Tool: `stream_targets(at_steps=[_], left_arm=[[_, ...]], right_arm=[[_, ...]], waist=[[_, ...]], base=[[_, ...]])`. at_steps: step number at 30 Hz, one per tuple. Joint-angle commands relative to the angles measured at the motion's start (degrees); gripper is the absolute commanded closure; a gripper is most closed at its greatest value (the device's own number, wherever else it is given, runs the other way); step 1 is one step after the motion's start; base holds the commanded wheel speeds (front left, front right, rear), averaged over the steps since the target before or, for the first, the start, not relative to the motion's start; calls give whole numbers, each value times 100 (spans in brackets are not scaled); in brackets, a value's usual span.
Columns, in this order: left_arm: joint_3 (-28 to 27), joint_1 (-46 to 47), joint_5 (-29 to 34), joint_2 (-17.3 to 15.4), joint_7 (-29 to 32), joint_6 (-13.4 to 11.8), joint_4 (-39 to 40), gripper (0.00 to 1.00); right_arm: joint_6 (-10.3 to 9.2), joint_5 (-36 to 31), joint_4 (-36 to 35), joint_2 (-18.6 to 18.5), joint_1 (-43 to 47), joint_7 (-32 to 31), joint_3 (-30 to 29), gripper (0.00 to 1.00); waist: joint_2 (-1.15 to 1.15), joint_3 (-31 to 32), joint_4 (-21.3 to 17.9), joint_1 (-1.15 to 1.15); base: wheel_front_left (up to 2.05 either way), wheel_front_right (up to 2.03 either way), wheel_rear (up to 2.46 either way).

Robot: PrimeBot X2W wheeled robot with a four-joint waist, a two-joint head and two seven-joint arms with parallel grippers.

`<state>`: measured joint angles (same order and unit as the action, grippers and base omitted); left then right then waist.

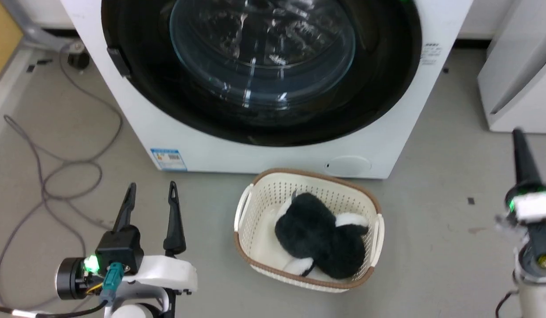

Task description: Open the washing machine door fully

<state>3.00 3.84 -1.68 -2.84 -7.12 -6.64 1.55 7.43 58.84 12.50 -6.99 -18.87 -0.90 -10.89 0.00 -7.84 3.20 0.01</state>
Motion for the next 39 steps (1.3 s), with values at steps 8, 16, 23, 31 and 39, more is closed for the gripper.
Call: stream_targets(at_steps=[8,16,23,31,39], left_arm=[[46,361,42,-4,-145,-56,127,0],[138,618,-22,-4,-253,-163,183,0],[214,724,-90,-4,-337,-282,213,0],[266,857,-124,-4,-432,-383,227,0],[306,961,-130,-4,-528,-466,254,0]], right_arm=[[4,543,732,-445,-1237,6,40,100],[4,838,1461,-771,-2392,-1,302,100],[4,1070,1978,-980,-3194,-59,529,100],[5,1386,2412,-1092,-3791,-272,809,100],[5,1710,2810,-1204,-4286,-561,1113,100]], waist=[[0,-501,187,-1],[0,-922,357,-1],[0,-1203,491,-1],[0,-1400,615,-1],[0,-1574,665,-1]], base=[[0,0,0],[0,0,0],[0,0,0],[0,0,0],[0,0,0]])
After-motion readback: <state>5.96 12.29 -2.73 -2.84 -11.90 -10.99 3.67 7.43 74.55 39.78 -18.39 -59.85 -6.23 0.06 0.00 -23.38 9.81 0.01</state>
